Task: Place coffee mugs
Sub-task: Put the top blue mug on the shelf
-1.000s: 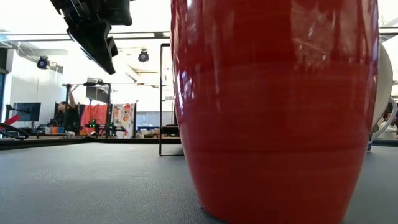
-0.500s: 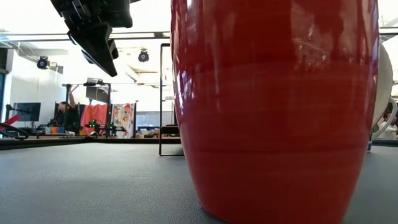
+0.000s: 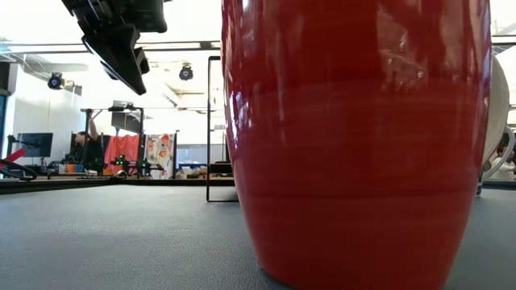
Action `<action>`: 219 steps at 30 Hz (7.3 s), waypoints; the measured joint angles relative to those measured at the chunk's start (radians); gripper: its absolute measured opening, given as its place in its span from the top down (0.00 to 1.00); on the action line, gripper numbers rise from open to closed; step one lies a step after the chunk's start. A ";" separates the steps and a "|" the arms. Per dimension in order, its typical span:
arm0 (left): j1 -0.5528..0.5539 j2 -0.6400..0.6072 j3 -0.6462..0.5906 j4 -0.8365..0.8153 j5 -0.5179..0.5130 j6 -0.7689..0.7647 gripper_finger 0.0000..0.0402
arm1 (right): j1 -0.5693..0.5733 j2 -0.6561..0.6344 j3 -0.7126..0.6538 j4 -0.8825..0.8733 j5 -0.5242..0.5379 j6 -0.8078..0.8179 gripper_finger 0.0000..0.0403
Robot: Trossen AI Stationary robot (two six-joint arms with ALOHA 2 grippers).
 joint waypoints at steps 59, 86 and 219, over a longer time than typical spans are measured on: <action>-0.024 0.003 0.000 0.000 0.000 -0.053 0.93 | -0.052 0.536 0.678 0.088 0.066 -0.264 0.94; -0.024 0.004 -0.002 -0.003 0.003 -0.068 0.93 | -0.116 0.555 0.679 0.215 0.064 -0.305 0.93; -0.050 0.005 -0.051 0.077 0.026 -0.076 0.93 | -0.054 0.523 0.719 0.134 0.220 0.069 0.97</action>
